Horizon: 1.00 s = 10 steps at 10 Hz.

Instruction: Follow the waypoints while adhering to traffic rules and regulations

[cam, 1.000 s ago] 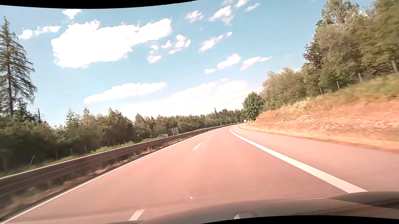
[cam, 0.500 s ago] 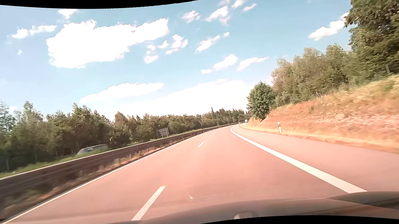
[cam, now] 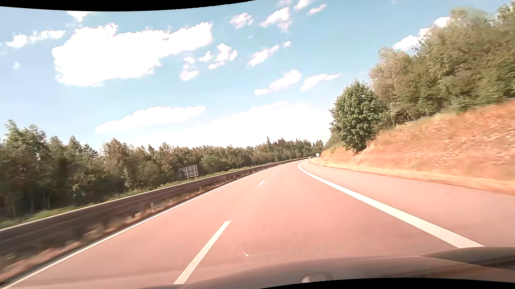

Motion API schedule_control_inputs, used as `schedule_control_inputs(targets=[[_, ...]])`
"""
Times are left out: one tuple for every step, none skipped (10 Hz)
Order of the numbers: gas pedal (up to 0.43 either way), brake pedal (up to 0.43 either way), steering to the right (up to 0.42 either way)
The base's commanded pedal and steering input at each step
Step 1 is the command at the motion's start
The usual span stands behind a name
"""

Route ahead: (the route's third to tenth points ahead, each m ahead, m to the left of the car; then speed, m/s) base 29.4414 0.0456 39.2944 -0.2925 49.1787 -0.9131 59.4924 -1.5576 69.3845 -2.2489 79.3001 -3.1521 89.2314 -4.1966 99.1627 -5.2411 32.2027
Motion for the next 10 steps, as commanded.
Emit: schedule_control_inputs(targets=[[0.319,0.000,0.007],[0.319,0.000,0.007],[0.319,0.000,0.007],[0.319,0.000,0.007],[0.319,0.000,0.007],[0.319,0.000,0.007],[0.319,0.000,0.007],[0.319,0.000,0.007],[0.319,0.000,0.008],[0.319,0.000,0.008]])
